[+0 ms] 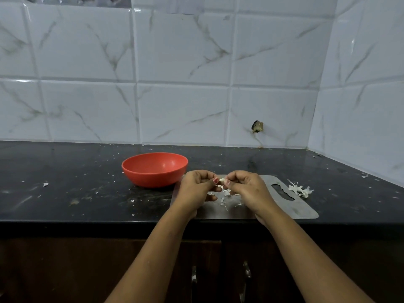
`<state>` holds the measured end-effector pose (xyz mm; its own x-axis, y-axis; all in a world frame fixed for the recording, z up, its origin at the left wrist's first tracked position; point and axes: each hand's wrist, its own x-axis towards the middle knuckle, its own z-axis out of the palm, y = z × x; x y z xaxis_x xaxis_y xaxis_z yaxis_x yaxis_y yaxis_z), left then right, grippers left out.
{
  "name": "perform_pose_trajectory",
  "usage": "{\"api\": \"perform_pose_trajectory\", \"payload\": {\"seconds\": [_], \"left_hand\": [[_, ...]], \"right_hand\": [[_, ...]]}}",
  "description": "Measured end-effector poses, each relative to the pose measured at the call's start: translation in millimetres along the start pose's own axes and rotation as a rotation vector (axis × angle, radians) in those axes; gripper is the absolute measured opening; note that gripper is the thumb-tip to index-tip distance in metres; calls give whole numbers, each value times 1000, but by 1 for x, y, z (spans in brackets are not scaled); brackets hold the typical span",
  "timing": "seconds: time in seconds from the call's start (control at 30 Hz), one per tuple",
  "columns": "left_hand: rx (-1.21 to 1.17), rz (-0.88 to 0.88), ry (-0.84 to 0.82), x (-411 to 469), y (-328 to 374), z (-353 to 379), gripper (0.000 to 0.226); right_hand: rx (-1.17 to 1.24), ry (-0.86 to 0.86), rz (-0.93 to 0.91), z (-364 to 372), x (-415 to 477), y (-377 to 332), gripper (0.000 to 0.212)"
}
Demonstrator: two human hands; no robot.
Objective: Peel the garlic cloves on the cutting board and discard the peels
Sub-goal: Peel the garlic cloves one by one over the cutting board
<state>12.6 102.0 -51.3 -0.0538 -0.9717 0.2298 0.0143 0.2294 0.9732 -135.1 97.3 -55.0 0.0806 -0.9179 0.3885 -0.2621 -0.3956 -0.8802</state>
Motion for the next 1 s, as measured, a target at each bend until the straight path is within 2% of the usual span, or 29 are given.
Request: {"api": "perform_pose_trajectory", "payload": {"seconds": [0.13, 0.3, 0.4, 0.53, 0.6, 0.67, 0.77, 0.9, 1.0], "left_hand": [[0, -5, -37, 0, 1, -1, 10], [187, 83, 165, -2, 0, 6, 6], [269, 121, 208, -2, -2, 8, 7], [84, -11, 154, -1, 1, 6, 12], [9, -80, 57, -2, 4, 2, 14], [-53, -99, -22, -1, 5, -2, 16], [-49, -79, 39, -2, 5, 1, 13], [68, -59, 192, 2, -1, 10, 16], [30, -92, 162, 2, 0, 10, 17]], "right_hand": [[53, -39, 14, -3, -1, 0, 19], [25, 10, -5, -1, 0, 3, 20], [-27, 62, -65, 1, -2, 4, 14], [-299, 147, -238, 5, -5, 5, 6], [-281, 155, -263, 4, -7, 4, 9], [-151, 122, -207, 2, -8, 1, 12], [-95, 112, -152, 2, -6, 2, 10], [-240, 177, -209, 5, -5, 8, 8], [-296, 199, -256, 7, -6, 9, 8]]}}
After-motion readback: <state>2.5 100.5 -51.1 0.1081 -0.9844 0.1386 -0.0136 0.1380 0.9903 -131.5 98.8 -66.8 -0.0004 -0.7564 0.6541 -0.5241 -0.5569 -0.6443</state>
